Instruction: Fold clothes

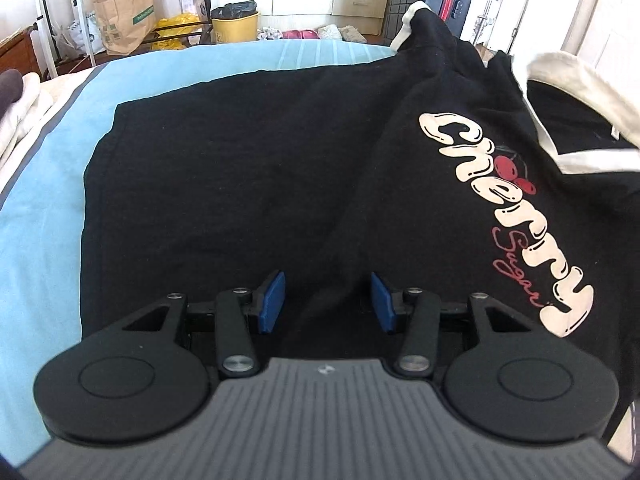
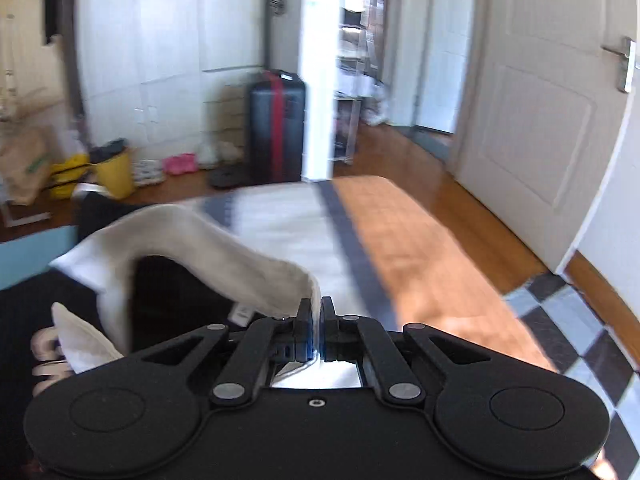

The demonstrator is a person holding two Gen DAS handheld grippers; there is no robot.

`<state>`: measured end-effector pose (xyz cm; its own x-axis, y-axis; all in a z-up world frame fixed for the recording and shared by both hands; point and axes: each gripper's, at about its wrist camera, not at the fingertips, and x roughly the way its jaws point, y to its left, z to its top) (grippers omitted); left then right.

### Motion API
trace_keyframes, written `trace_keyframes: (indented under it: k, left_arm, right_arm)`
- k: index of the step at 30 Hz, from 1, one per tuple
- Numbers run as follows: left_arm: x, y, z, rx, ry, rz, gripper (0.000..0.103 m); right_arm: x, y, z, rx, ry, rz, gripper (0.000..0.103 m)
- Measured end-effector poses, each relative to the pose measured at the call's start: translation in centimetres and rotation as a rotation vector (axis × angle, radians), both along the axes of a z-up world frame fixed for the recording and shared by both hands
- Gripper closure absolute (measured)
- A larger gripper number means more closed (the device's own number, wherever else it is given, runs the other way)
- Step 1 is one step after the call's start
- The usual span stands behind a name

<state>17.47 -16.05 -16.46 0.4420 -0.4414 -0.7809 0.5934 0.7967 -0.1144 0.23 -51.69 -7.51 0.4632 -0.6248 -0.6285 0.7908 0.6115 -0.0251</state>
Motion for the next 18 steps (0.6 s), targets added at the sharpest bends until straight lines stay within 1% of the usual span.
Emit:
trace_keyframes:
  k: [3, 7, 8, 9, 10, 12, 13, 14, 15, 16, 17, 18]
  left_arm:
    - [0.1, 0.5, 0.0, -0.009, 0.003, 0.002, 0.057]
    - [0.5, 0.6, -0.1, -0.02, 0.013, 0.011, 0.056]
    - [0.5, 0.6, -0.2, -0.017, 0.008, 0.009, 0.056]
    - [0.5, 0.6, -0.3, -0.013, 0.003, 0.007, 0.056]
    - [0.4, 0.5, -0.4, -0.009, -0.003, 0.004, 0.056]
    - [0.2, 0.3, -0.4, 0.003, -0.023, -0.005, 0.056]
    - [0.1, 0.3, -0.3, 0.009, -0.03, -0.007, 0.056]
    - [0.0, 0.2, -0.3, 0.015, -0.036, -0.009, 0.055]
    - [-0.1, 0.1, -0.2, 0.019, -0.042, -0.01, 0.055]
    - [-0.2, 0.0, -0.1, 0.022, -0.051, -0.01, 0.055]
    - [-0.4, -0.1, 0.0, 0.031, -0.066, -0.012, 0.055]
    - [-0.6, -0.2, 0.2, 0.039, -0.081, -0.014, 0.055]
  right_arm:
    - [-1.3, -3.9, -1.4, 0.106, -0.058, -0.047, 0.101]
    - [-0.8, -6.9, -4.7, 0.203, -0.074, -0.104, 0.101]
    - [-1.5, -7.4, -5.4, 0.252, -0.115, -0.134, 0.1]
    - [-2.2, -7.9, -6.2, 0.302, -0.157, -0.164, 0.093]
    - [-2.9, -8.3, -6.9, 0.352, -0.198, -0.194, 0.083]
    - [-4.3, -9.3, -8.3, 0.452, -0.285, -0.253, 0.073]
    - [-5.5, -9.3, -8.1, 0.518, -0.361, -0.28, 0.066]
    - [-6.7, -9.4, -7.7, 0.571, -0.429, -0.309, 0.065]
    - [-8.1, -9.2, -7.4, 0.596, -0.512, -0.326, 0.061]
    - [-9.4, -9.1, -7.0, 0.621, -0.595, -0.341, 0.055]
    - [-10.7, -8.7, -6.5, 0.636, -0.667, -0.337, 0.052]
    - [-11.6, -8.4, -6.0, 0.656, -0.706, -0.321, 0.05]
